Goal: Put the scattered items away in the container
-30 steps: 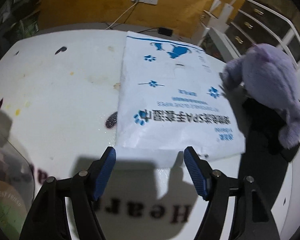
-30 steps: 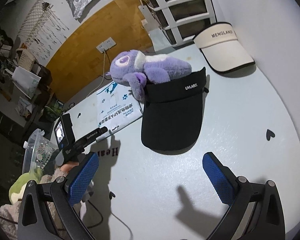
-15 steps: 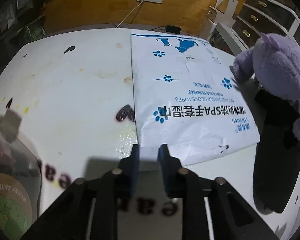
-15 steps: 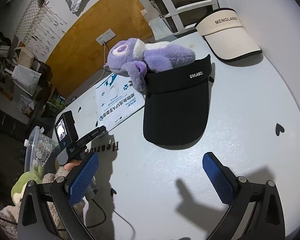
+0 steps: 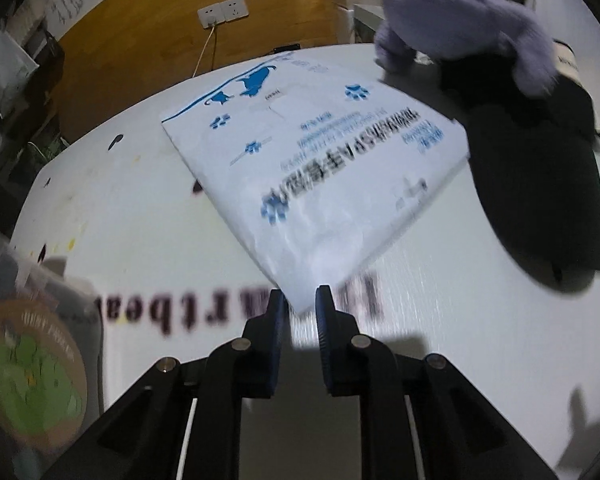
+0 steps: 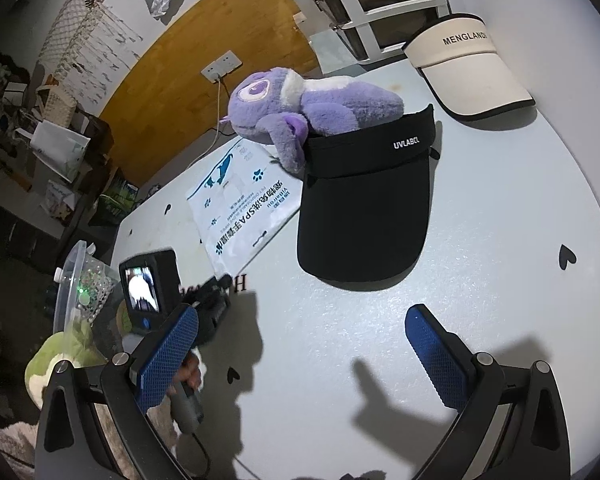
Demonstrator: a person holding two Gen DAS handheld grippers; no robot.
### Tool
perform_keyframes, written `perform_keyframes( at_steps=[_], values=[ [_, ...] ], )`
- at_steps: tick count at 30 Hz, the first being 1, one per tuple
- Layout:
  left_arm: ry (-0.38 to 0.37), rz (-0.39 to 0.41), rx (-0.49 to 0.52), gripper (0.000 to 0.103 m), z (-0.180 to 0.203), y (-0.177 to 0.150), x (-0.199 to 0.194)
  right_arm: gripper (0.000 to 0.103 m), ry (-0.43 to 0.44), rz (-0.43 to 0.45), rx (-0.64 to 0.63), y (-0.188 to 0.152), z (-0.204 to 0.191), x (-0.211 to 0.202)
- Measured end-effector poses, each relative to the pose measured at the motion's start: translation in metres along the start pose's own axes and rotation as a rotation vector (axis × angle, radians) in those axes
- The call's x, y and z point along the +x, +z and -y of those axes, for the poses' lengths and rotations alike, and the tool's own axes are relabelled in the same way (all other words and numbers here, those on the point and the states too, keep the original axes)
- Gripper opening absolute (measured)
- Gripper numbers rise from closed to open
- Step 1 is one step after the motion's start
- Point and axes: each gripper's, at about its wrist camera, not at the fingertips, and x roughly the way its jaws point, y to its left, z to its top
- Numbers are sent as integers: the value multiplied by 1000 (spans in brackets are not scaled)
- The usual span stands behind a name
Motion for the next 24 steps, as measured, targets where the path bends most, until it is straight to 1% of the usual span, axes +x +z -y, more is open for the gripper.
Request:
perform_keyframes(
  at_steps=[1,3,5,8,9,12,15,16,17,18,19,20,21,24],
  values=[
    [-9,-2,0,14,-1,-6,-3,103,3,-3,-9,0,-2,0],
    [-18,-6,3,14,-2,-16,-8,103,11,-8,-22,-1,-6,1],
    [-46,-16,-24,13,-7,-24,-13,103,21,-14,-37,0,-9,3],
    [-122,-44,-138,11,-25,-27,-16,103,38,-10,-70,7,-18,8],
    [-139,-30,-163,11,-28,-27,-18,103,43,-5,-80,9,-21,9],
    [-154,43,-213,11,-42,-4,-26,103,53,0,-102,14,-31,14],
    [-160,95,-243,11,-53,31,-27,103,61,-16,-127,14,-39,22],
    [-157,104,-252,16,-56,45,-24,103,63,-25,-133,14,-40,25],
    [-156,106,-264,32,-59,60,-18,103,63,-31,-135,14,-41,26],
    [-157,107,-276,43,-62,71,-13,103,63,-39,-133,14,-41,29],
    [-149,111,-286,63,-64,84,-8,103,61,-42,-130,13,-40,30],
    [-133,125,-294,66,-65,97,-3,103,58,-44,-125,13,-39,31],
    [-119,131,-291,66,-65,111,4,103,52,-45,-117,14,-36,31],
    [-103,101,-259,66,-68,137,23,103,33,-51,-86,15,-25,33]
  ],
)
